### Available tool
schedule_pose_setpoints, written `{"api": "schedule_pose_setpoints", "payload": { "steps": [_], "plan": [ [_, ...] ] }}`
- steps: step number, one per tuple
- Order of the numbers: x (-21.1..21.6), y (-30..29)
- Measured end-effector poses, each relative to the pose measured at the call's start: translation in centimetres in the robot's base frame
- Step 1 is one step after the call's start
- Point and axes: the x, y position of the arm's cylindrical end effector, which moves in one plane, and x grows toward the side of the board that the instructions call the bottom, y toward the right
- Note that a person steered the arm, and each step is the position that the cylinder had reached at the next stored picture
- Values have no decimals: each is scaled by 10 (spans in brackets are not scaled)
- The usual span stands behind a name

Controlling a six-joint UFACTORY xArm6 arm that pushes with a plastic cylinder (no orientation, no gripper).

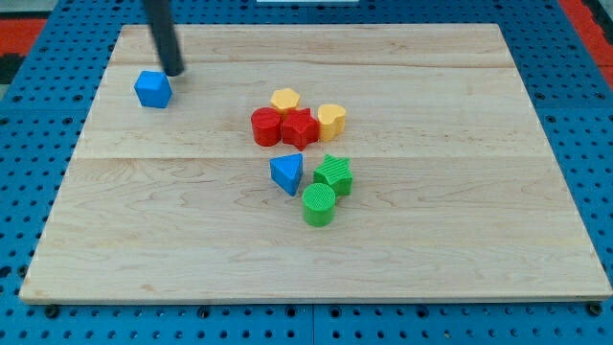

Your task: Move the blue cube to the left of green circle

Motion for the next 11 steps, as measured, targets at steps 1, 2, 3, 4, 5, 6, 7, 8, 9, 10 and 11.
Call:
{"api": "schedule_pose_setpoints", "payload": {
  "steps": [1,2,3,4,5,6,7,8,9,10,11],
  "plan": [
    [32,-10],
    [79,90],
    [115,112],
    [145,121],
    [148,64],
    [180,124],
    [204,98],
    [215,59],
    [245,77],
    [245,122],
    [212,185]
  ]
}}
